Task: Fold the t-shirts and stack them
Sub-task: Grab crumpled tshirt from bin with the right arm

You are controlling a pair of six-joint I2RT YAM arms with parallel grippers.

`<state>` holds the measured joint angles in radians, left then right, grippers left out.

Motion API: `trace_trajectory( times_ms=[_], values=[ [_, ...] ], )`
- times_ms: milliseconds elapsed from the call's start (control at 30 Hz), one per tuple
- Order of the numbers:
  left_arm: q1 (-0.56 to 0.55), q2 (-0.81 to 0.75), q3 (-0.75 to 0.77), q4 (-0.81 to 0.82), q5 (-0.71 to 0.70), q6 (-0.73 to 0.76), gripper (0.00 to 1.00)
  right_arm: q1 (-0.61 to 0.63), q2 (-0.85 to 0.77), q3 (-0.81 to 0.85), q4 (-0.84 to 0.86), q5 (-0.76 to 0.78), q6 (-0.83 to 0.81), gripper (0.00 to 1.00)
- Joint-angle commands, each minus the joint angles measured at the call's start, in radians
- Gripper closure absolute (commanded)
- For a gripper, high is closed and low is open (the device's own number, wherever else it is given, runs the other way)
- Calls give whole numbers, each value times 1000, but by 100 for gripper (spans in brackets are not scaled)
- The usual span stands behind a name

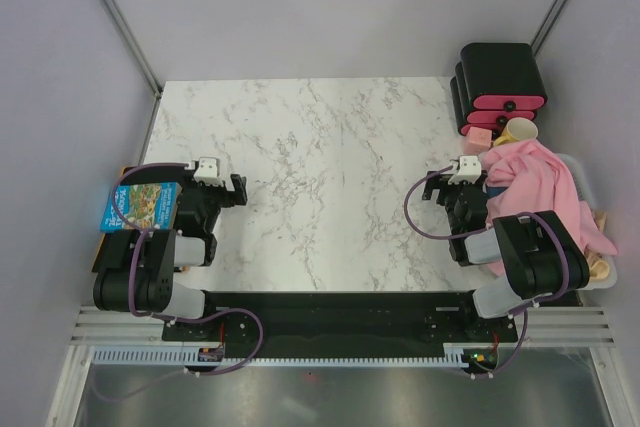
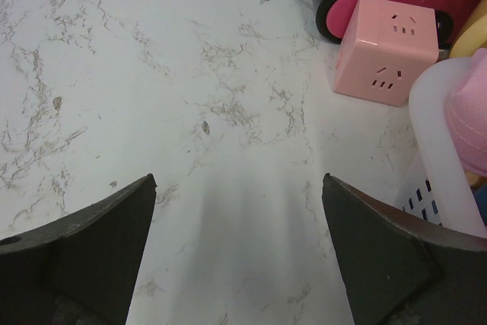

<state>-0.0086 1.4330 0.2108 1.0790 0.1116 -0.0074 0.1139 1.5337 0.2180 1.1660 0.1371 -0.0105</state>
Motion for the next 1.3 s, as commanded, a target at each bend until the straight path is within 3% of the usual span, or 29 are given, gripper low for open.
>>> trace_trajectory(
  times_ms=[0, 100, 200, 267, 300, 367, 433, 467, 500, 533, 600, 633, 733, 833, 900, 1067, 1267],
  values=[
    [-2, 3, 19, 39, 7, 6, 1, -11, -3, 21, 27, 27, 9, 2],
    [-2, -11, 21, 26, 49, 35, 0, -11, -21, 26, 24, 10, 10, 2],
    [-2, -100, 59, -124, 143, 70, 0, -13, -107, 110, -177, -31, 1, 2],
    [-2, -187, 105, -215, 157, 72, 0, -11, -183, 220, -398, -97, -47, 2],
    [-2, -221, 130, -341, 177, 84, 0, -13, -205, 269, -484, -134, -74, 2],
    [-4, -305, 203, -471, 303, 231, 0, -11, -239, 443, -754, -201, -121, 2],
    [-4, -357, 280, -627, 327, 306, 0, -10, -238, 573, -1022, -235, -179, 2],
    [-4, -380, 320, -702, 327, 340, 0, -10, -225, 693, -1093, -190, -219, 2],
    [-5, -416, 363, -888, 336, 380, 1, -10, -222, 752, -1155, -145, -214, 2],
    [-5, -427, 454, -977, 345, 479, 0, -11, -215, 820, -1318, -99, -229, 2],
    [-7, -437, 539, -1146, 321, 507, 0, 0, -158, 1044, -1525, -71, -352, 2],
    [-7, -437, 608, -1285, 304, 539, 0, 0, -127, 1110, -1704, -20, -353, 2],
    [-8, -442, 712, -1507, 290, 599, 0, -3, 0, 1323, -1995, 160, -342, 2],
    [-8, -463, 762, -1614, 307, 679, 1, -10, -1, 1382, -2111, 246, -393, 2],
    [-8, -476, 772, -1683, 330, 713, 0, -13, -23, 1379, -2158, 217, -420, 2],
    [-11, -520, 803, -1836, 488, 865, 1, -51, -145, 1312, -2165, 228, -450, 2],
    [-21, -448, 887, -1926, 566, 920, 0, -334, -201, 1233, -2180, 58, -433, 2]
  ],
)
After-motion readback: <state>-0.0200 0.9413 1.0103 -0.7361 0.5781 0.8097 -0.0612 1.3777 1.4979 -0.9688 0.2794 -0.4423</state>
